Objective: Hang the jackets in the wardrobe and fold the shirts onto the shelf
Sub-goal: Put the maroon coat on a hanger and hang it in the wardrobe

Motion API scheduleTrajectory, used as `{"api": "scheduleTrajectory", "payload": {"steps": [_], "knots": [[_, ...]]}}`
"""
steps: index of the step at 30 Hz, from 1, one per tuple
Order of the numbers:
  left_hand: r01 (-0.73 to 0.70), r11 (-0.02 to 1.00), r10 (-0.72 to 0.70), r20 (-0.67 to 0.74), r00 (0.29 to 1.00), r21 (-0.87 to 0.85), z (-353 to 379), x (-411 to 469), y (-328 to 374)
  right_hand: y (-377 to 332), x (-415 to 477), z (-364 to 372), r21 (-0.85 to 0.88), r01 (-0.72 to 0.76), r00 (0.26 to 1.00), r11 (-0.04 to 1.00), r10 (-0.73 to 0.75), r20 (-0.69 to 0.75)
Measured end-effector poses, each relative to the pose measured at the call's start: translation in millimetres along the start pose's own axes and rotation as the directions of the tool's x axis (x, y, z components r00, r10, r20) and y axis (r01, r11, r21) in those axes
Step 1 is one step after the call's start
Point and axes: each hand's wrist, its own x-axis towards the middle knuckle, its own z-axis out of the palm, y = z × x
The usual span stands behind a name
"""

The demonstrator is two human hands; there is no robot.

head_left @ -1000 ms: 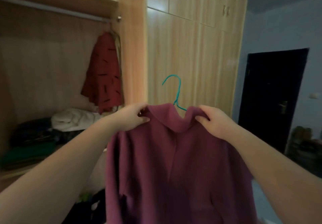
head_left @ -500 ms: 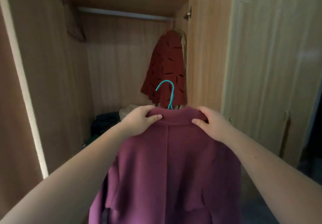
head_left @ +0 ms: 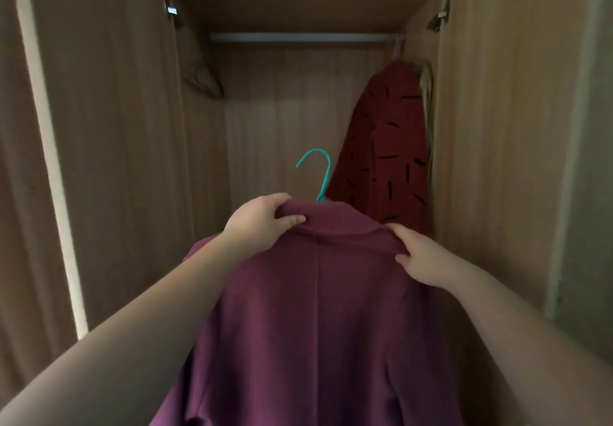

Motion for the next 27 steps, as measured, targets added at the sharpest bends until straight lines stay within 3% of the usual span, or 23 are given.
{"api": "scheduleTrajectory", "payload": {"steps": [1, 5, 9, 12, 16, 22, 24, 27], "knots": [[0.005, 1.000, -0.005, -0.014, 1.000, 0.016, 3.6, 13.5, -2.3, -1.6, 17.8, -5.6, 0.012, 0.019, 1.000, 1.000, -0.019, 0.005], [0.004, 0.998, -0.001, -0.047, 0.999, 0.069, 20.3, 67.6, -6.2, -16.8, 88.6, -26.6, 0.054, 0.194, 0.955, 0.979, -0.176, -0.238], [-0.013, 0.995, 0.023, -0.106, 0.994, 0.096, 35.2, 113.1, -4.9, 1.4, 155.3, -27.2, -0.152, 0.131, 0.982, 0.980, -0.149, -0.114], [-0.018, 0.993, 0.031, -0.116, 0.993, 0.115, 41.7, 145.8, -9.1, 20.2, 192.0, -21.0, -0.041, 0.181, 0.968, 0.983, -0.185, -0.169], [-0.006, 0.993, 0.028, -0.188, 0.982, 0.116, 47.3, 196.4, -22.9, 21.2, 239.9, -29.1, -0.235, 0.215, 0.858, 0.948, -0.298, -0.418], [-0.025, 0.991, 0.070, -0.344, 0.936, 0.134, 60.8, 275.0, -53.2, 12.5, 314.0, -51.3, -0.536, 0.137, 0.640, 0.833, -0.487, -0.594], [-0.107, 0.987, 0.146, -0.411, 0.900, 0.116, 71.8, 304.3, -66.1, 13.3, 341.3, -58.3, -0.606, 0.059, 0.589, 0.793, -0.518, -0.620], [-0.261, 0.937, 0.345, -0.509, 0.789, 0.230, 82.8, 350.6, -78.9, 12.6, 383.5, -75.3, -0.652, -0.047, 0.554, 0.757, -0.523, -0.648]]}}
